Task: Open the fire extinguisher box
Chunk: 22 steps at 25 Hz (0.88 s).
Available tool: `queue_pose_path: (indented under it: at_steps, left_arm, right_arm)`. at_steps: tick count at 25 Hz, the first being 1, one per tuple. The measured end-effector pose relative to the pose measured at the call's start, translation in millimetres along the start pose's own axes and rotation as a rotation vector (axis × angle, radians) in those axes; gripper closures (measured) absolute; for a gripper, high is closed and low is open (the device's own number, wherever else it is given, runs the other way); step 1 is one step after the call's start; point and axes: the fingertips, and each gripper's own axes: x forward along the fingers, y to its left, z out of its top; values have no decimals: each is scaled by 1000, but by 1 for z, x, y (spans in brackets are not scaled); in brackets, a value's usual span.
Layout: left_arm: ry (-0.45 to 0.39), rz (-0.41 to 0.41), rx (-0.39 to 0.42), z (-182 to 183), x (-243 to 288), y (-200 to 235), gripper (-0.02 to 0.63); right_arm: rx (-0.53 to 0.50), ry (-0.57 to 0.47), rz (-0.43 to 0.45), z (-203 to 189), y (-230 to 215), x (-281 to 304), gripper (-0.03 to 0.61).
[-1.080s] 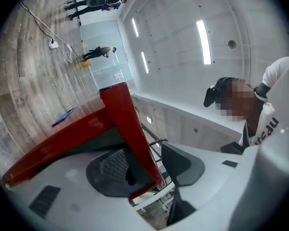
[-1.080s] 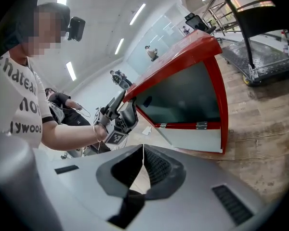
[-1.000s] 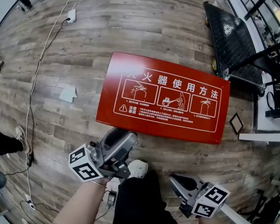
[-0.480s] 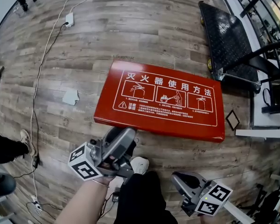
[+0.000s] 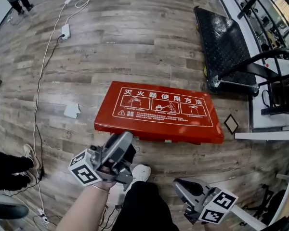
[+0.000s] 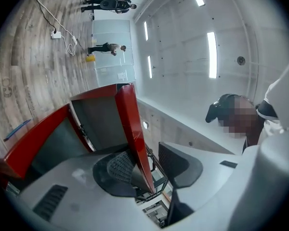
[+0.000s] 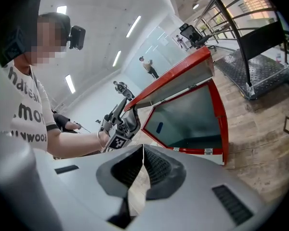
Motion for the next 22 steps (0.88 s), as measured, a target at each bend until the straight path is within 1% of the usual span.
queue_pose_path:
  at_steps: [4, 12, 14, 17, 22]
  left_arm:
    - [2, 37, -11, 6, 6, 0, 545]
    - [-10, 41, -61, 34, 43, -4, 551]
    - [-11, 31, -92, 39, 52, -4, 551]
    - [-21, 28, -162, 46, 66, -8, 554]
    - [-55, 62, -225, 56, 79, -5, 554]
  right_arm:
    - [-14, -5, -3, 9, 12, -6, 568]
    - [-73, -30, -36, 65, 20, -10, 568]
    - [-82, -41, -44, 79, 21, -11, 568]
    - [-91, -51, -47, 94, 24, -10, 568]
    - [-121, -55, -55, 110, 30, -9, 568]
